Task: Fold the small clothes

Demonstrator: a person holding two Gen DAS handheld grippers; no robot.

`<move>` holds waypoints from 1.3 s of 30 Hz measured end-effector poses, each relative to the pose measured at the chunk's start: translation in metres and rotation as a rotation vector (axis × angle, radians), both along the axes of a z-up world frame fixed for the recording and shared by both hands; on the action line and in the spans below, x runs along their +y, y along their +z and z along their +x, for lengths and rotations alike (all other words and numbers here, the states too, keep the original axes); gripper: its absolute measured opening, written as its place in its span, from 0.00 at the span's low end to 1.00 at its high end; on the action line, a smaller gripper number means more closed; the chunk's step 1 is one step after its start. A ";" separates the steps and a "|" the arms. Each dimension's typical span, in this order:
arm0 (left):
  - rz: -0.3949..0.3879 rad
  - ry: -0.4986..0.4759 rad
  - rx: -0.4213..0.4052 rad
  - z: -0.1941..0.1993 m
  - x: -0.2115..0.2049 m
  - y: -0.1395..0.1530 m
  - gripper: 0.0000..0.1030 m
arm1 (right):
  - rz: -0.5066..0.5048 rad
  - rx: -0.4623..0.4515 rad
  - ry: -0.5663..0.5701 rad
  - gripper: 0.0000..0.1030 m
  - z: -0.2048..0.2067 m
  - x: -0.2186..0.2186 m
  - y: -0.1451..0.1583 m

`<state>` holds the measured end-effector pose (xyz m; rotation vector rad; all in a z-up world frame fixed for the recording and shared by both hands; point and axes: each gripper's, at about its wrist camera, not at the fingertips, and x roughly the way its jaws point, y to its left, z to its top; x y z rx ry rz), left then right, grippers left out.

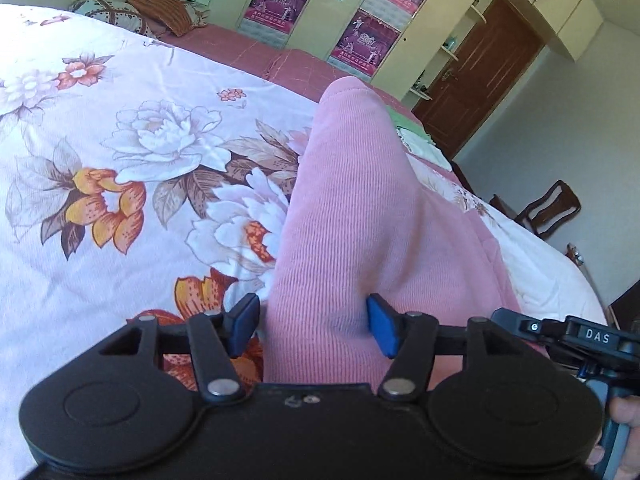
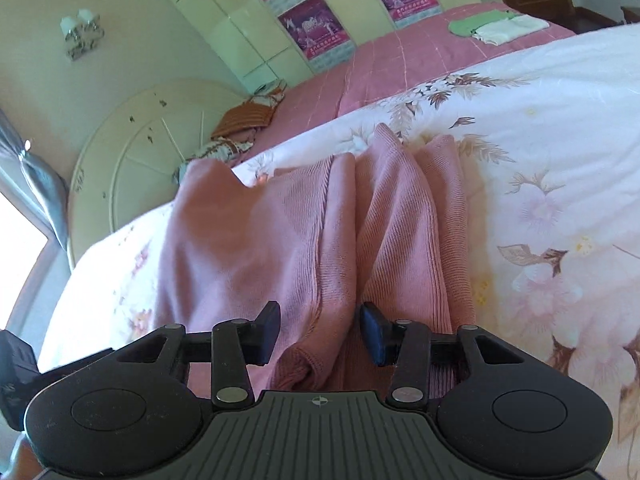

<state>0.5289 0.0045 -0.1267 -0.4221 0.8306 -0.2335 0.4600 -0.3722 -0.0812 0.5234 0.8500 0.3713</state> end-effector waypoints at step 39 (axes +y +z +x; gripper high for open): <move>0.211 -0.150 -0.039 0.042 -0.060 0.022 0.56 | -0.285 -0.075 0.088 0.10 -0.012 0.013 0.005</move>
